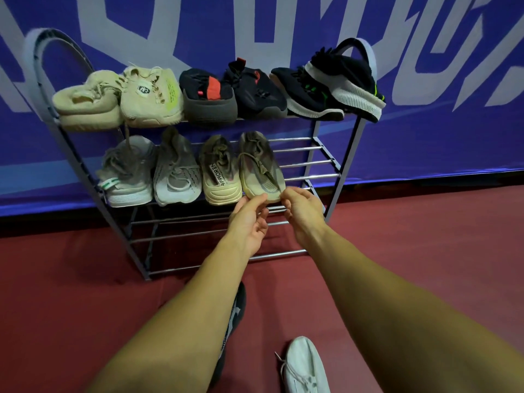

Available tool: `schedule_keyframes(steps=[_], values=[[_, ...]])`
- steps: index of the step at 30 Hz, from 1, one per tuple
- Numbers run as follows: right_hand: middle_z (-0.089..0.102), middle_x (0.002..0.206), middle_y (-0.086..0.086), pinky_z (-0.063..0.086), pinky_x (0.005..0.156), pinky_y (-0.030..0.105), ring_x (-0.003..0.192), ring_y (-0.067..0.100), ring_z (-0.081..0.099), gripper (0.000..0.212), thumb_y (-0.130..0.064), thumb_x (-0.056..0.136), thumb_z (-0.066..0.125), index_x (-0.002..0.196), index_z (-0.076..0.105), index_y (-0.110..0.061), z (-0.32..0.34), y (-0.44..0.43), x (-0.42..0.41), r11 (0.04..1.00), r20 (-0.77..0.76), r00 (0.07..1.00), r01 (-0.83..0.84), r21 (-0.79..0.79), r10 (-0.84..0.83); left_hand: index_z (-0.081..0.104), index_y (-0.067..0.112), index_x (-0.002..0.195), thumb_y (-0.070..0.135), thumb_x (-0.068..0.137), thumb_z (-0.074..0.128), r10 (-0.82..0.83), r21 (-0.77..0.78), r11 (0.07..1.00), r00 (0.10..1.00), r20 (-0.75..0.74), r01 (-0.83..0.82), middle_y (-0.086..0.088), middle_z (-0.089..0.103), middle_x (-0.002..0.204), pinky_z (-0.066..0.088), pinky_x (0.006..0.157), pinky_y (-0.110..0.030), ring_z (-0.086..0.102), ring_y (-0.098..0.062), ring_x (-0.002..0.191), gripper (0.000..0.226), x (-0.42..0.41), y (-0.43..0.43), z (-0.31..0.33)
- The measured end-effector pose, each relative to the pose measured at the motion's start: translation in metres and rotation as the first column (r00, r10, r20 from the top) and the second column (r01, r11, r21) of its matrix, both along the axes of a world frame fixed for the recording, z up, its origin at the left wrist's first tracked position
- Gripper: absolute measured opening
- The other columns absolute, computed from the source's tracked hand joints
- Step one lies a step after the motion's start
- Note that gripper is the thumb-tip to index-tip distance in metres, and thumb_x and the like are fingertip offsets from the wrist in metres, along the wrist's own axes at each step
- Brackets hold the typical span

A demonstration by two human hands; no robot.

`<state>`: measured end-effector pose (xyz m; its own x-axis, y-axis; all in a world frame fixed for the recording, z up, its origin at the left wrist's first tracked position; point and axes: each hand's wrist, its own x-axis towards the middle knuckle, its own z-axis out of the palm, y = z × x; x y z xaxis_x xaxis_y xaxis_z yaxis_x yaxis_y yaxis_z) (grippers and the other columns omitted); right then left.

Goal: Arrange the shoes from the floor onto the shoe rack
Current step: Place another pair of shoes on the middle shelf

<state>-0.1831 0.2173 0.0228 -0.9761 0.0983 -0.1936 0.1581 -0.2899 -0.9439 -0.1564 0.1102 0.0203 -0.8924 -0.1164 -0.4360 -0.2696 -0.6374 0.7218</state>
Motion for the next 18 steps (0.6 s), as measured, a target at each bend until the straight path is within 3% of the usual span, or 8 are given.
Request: schedule_keyframes(steps=[5,8,12,15,18], values=[[0.067,0.078,0.003,0.043,0.063,0.022,0.06,0.005,0.053,0.015,-0.003,0.09,0.061,0.081,0.068,-0.014,-0.002,0.002,-0.003,1.0,-0.041,0.999,-0.013,0.022,0.014,0.066,0.026,0.096,0.017,0.087,0.071,0.015,-0.017,1.0,1.0,0.004,-0.015,0.007,0.067,0.093,0.029,0.054,-0.016,0.054,-0.004,0.068,0.014,-0.008,0.006,-0.005],[0.07,0.085,0.002,0.044,0.063,0.019,0.06,0.002,0.056,0.007,-0.01,0.093,0.064,0.094,0.071,-0.011,-0.004,0.001,-0.004,1.0,-0.044,0.999,-0.027,-0.005,0.027,0.068,0.026,0.095,0.02,0.086,0.074,0.016,-0.027,1.0,1.0,0.002,-0.016,0.007,0.069,0.095,0.03,0.056,-0.017,0.054,-0.004,0.07,0.013,-0.012,0.002,-0.006],[0.071,0.101,0.008,0.044,0.06,0.016,0.072,0.006,0.06,0.022,-0.019,0.099,0.062,0.114,0.068,-0.004,-0.004,-0.001,-0.005,0.999,-0.032,0.999,-0.015,0.033,0.016,0.068,0.026,0.093,0.026,0.084,0.077,-0.011,-0.056,0.998,1.0,0.024,0.013,0.007,0.069,0.092,0.032,0.058,-0.019,0.056,-0.005,0.071,0.013,-0.011,-0.003,-0.005],[0.07,0.102,0.009,0.042,0.054,0.015,0.074,0.011,0.06,0.025,-0.027,0.1,0.061,0.115,0.067,-0.008,-0.003,-0.005,-0.001,0.998,-0.003,1.0,0.015,0.068,-0.015,0.069,0.026,0.096,0.028,0.083,0.077,-0.02,-0.094,0.995,0.999,0.044,0.024,0.007,0.068,0.087,0.034,0.058,-0.02,0.059,-0.006,0.069,0.016,-0.003,-0.008,-0.006],[0.068,0.098,0.005,0.041,0.057,0.02,0.073,0.012,0.061,0.026,-0.038,0.097,0.062,0.107,0.067,-0.014,-0.003,-0.008,0.009,0.996,0.084,0.996,-0.021,0.089,0.013,0.068,0.024,0.097,0.029,0.082,0.077,-0.016,-0.134,0.991,0.998,0.067,0.025,0.007,0.069,0.084,0.035,0.056,-0.02,0.061,-0.006,0.069,0.017,0.011,-0.018,-0.007]])
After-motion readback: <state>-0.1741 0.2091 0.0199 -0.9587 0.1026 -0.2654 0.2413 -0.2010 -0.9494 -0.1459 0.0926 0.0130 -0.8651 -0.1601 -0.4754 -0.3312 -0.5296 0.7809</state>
